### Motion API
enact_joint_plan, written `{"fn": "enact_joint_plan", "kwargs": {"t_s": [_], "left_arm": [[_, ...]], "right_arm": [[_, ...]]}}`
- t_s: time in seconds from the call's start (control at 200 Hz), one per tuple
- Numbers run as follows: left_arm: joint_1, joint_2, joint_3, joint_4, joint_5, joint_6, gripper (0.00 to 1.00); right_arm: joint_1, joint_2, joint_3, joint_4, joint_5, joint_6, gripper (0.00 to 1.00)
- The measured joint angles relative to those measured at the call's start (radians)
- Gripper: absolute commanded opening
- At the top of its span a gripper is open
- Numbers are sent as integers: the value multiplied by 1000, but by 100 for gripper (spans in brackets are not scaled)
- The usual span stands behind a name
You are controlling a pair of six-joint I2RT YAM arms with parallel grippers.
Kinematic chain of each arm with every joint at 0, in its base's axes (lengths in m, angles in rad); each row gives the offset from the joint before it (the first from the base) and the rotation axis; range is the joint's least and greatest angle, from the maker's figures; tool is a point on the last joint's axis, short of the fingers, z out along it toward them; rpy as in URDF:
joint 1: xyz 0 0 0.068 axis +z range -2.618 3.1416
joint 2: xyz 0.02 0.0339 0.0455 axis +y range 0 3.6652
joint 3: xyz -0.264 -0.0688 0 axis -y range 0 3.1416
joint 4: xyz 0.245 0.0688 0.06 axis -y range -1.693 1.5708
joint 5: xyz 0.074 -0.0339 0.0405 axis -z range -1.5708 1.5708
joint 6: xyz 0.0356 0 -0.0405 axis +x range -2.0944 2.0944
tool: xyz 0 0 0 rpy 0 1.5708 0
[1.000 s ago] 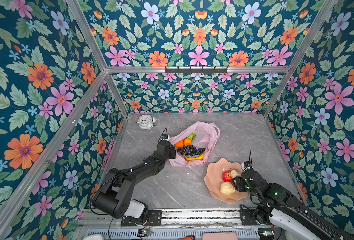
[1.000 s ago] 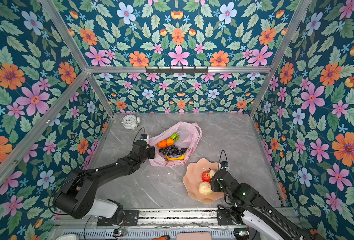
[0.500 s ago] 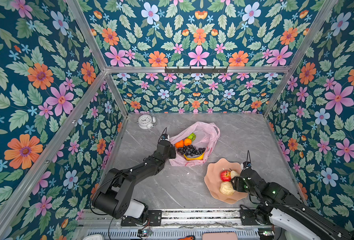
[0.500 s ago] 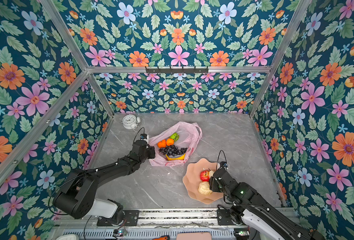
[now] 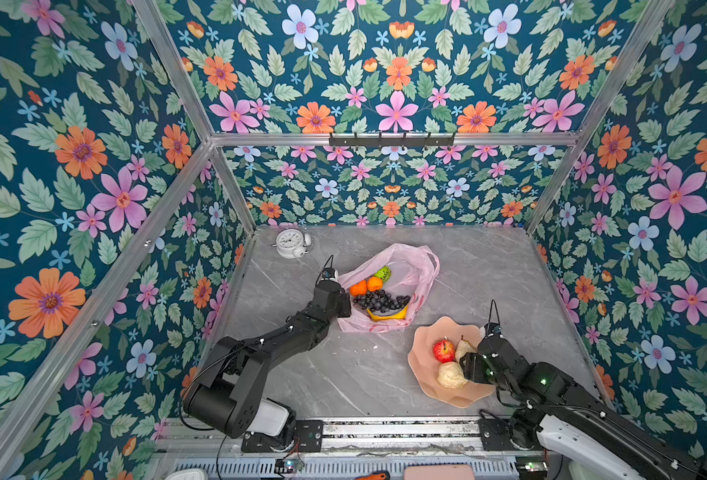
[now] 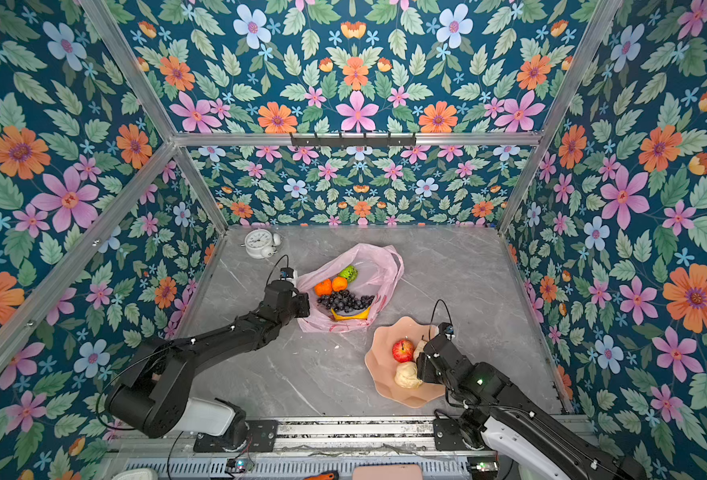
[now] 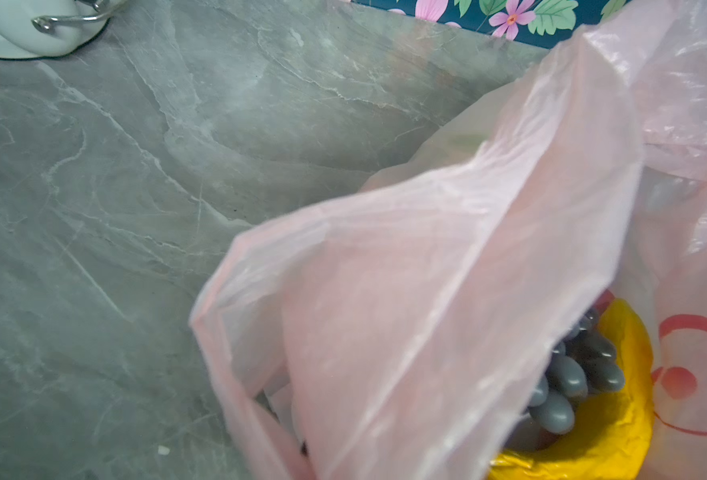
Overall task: Take the fake fruits out of the plastic bag
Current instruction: 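Carry the pale pear onto the pink plate and open the right gripper, then move the right gripper back into the bag toward the green fruit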
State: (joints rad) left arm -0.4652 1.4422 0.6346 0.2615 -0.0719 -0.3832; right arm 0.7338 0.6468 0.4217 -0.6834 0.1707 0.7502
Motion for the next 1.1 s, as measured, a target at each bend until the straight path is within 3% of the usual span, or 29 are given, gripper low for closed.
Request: {"fn": "enact_joint_plan", "kwargs": {"t_s": [0.35,0.58,0.76,1.1], "left_arm": [[0,5,2,0,1,0,0],[0,6,2,0,20,0,0],[0,5,2,0,26,0,0],[0,-5,2,-2,23,1,0]], "right_arm": [[0,-6,22,-6,35,6,71],[-8,51,150,-13,100,-23,81],[-37,240,315,68,113,-80,81],[-93,729,681,312,-45,-154,77]]}}
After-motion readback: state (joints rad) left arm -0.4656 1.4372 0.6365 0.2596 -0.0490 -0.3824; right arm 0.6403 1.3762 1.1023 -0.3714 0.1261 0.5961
